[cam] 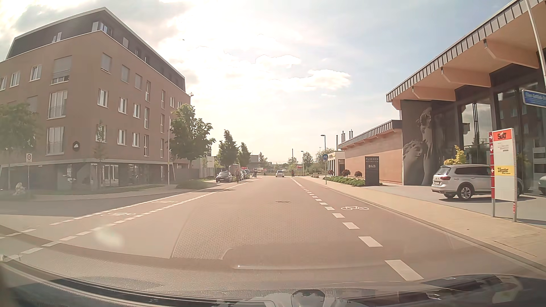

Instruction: Follow the waypoints while adhering to traffic rules and regulations

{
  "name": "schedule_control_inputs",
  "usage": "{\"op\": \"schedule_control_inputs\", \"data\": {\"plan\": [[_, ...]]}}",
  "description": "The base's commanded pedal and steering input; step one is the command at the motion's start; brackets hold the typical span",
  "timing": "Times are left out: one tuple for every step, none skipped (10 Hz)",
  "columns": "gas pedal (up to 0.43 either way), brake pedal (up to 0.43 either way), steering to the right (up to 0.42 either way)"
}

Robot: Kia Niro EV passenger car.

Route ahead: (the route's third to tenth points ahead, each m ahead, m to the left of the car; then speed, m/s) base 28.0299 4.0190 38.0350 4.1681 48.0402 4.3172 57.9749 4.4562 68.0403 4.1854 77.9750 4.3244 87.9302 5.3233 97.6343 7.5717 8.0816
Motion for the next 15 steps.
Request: {"op": "schedule_control_inputs", "data": {"plan": [[0.059,0.0,-0.003],[0.059,0.0,-0.002],[0.059,0.0,-0.002],[0.059,0.0,-0.002],[0.059,0.0,-0.002],[0.059,0.0,0.0],[0.059,0.0,0.0],[0.059,0.0,0.001],[0.059,0.0,0.001],[0.059,0.0,0.002],[0.059,0.0,0.002],[0.059,0.0,0.002],[0.059,0.0,0.002],[0.059,0.0,0.002],[0.059,0.0,0.002]]}}
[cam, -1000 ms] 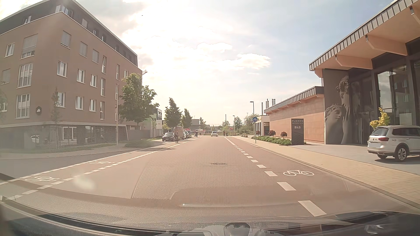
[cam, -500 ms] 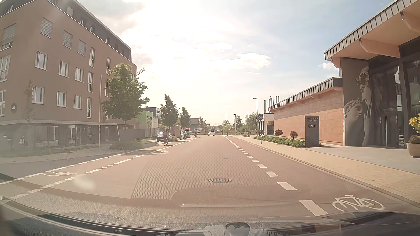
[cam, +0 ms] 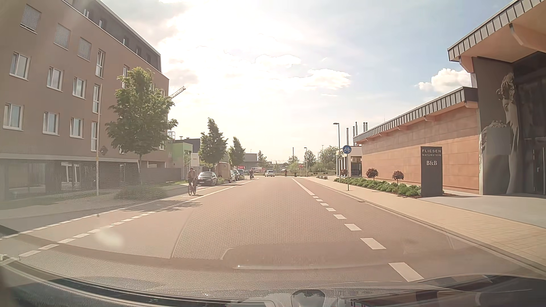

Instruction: Follow the waypoints while adhering to traffic rules and regulations

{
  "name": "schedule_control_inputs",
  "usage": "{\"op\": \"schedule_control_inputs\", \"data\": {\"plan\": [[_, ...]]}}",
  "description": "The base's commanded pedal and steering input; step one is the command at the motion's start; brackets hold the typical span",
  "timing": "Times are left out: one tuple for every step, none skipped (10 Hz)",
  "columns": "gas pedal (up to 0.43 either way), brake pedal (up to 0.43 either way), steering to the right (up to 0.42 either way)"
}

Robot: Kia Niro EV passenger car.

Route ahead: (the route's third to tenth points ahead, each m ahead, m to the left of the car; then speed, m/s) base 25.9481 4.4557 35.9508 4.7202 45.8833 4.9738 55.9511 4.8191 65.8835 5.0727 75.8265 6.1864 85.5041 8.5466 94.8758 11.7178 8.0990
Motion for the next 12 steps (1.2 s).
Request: {"op": "schedule_control_inputs", "data": {"plan": [[0.059,0.0,0.002],[0.059,0.0,0.002],[0.059,0.0,0.002],[0.059,0.0,0.002],[0.059,0.0,0.002],[0.059,0.0,0.002],[0.059,0.0,0.002],[0.059,0.0,0.002],[0.059,0.0,0.002],[0.059,0.0,0.002],[0.059,0.0,0.002],[0.059,0.0,0.002]]}}
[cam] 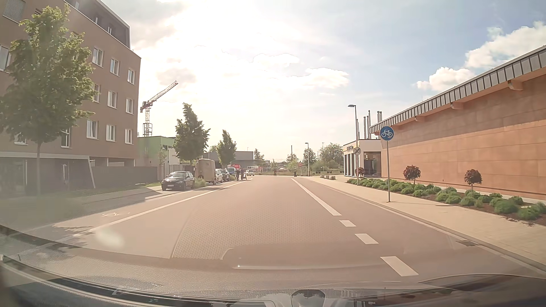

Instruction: Follow the waypoints while adhering to traffic rules and regulations

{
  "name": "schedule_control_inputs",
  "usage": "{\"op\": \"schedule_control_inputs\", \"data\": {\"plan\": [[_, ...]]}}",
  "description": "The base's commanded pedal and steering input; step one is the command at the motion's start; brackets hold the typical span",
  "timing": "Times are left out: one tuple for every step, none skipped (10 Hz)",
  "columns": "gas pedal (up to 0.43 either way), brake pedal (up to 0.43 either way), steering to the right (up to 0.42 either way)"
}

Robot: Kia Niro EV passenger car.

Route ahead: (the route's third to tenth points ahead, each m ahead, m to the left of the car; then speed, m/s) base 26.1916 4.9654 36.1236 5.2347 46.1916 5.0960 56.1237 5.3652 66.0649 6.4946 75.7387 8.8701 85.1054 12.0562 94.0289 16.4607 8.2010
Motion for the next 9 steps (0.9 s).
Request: {"op": "schedule_control_inputs", "data": {"plan": [[0.059,0.0,0.002],[0.059,0.0,0.002],[0.059,0.0,0.002],[0.059,0.0,0.002],[0.059,0.0,0.002],[0.059,0.0,0.002],[0.059,0.0,0.002],[0.059,0.0,0.002],[0.059,0.0,0.001]]}}
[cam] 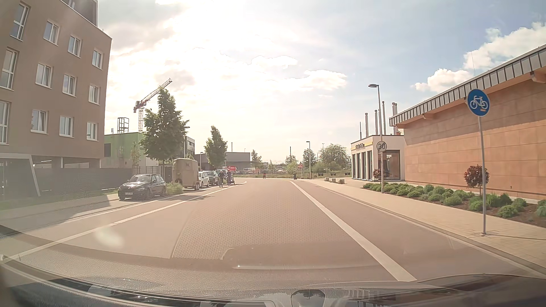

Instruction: Follow the waypoints while adhering to traffic rules and regulations

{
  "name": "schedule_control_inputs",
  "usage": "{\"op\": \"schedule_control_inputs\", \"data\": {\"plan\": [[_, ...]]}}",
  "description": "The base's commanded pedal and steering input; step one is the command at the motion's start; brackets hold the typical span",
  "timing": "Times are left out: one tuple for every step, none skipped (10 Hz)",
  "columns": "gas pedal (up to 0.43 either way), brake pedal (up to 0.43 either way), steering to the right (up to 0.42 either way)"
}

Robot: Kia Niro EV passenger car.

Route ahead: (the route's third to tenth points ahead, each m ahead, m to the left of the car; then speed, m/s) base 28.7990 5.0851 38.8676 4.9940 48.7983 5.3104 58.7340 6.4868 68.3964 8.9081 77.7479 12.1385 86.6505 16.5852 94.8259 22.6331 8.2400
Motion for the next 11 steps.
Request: {"op": "schedule_control_inputs", "data": {"plan": [[0.059,0.0,0.002],[0.059,0.0,0.002],[0.059,0.0,0.002],[0.059,0.0,0.002],[0.059,0.0,0.001],[0.059,0.0,0.001],[0.059,0.0,0.001],[0.059,0.0,0.001],[0.059,0.0,0.001],[0.059,0.0,0.001],[0.059,0.0,0.0]]}}
